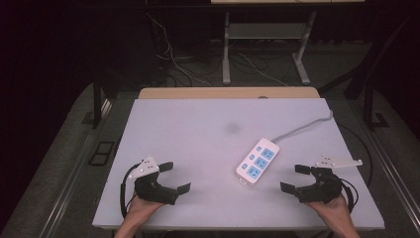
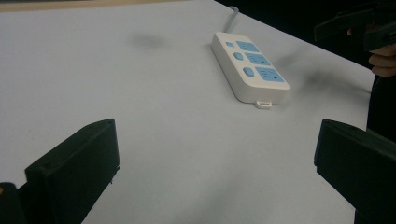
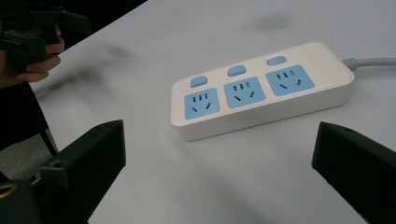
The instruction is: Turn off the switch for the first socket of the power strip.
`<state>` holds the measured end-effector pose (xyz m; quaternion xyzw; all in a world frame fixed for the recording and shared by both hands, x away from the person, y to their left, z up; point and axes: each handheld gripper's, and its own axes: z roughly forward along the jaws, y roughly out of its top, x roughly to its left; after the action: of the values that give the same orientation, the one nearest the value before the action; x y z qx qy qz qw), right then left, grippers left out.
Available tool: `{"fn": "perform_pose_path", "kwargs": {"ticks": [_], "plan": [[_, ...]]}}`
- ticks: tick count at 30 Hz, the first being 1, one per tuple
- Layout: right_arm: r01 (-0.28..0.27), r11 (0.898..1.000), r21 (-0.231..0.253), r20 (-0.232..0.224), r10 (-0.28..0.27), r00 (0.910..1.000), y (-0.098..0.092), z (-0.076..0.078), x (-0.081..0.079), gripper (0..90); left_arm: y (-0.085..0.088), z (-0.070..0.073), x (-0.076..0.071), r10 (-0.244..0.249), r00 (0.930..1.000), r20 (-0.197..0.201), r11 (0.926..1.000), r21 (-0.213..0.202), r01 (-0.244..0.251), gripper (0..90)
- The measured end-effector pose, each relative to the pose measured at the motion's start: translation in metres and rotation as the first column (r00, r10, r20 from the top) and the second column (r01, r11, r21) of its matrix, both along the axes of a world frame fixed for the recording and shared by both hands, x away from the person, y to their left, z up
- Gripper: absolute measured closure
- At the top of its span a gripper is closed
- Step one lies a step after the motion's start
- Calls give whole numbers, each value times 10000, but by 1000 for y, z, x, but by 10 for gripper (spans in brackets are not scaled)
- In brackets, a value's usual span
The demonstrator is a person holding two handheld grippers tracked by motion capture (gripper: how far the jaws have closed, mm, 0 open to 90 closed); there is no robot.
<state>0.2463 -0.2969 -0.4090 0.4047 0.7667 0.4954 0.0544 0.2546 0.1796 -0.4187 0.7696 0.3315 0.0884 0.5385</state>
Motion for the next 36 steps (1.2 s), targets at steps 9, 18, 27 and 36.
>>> {"fn": "perform_pose_path", "kwargs": {"ticks": [9,18,27,36], "plan": [[-84,10000,-31,-61,83,9999,0,-1,0,26,0,-1,0,-70,10000,-41,10000,-8,70,0],[-119,9998,-144,-90,118,9999,0,-1,1,26,-1,-2,1,-64,9999,-131,10000,12,64,0],[-71,9998,-199,-215,66,9997,-2,-2,0,27,0,-2,1,-69,9998,-165,10000,21,70,0],[-127,9994,-308,-389,115,9992,-2,-3,1,26,-1,-3,1,-76,9998,-190,10000,40,77,0]]}}
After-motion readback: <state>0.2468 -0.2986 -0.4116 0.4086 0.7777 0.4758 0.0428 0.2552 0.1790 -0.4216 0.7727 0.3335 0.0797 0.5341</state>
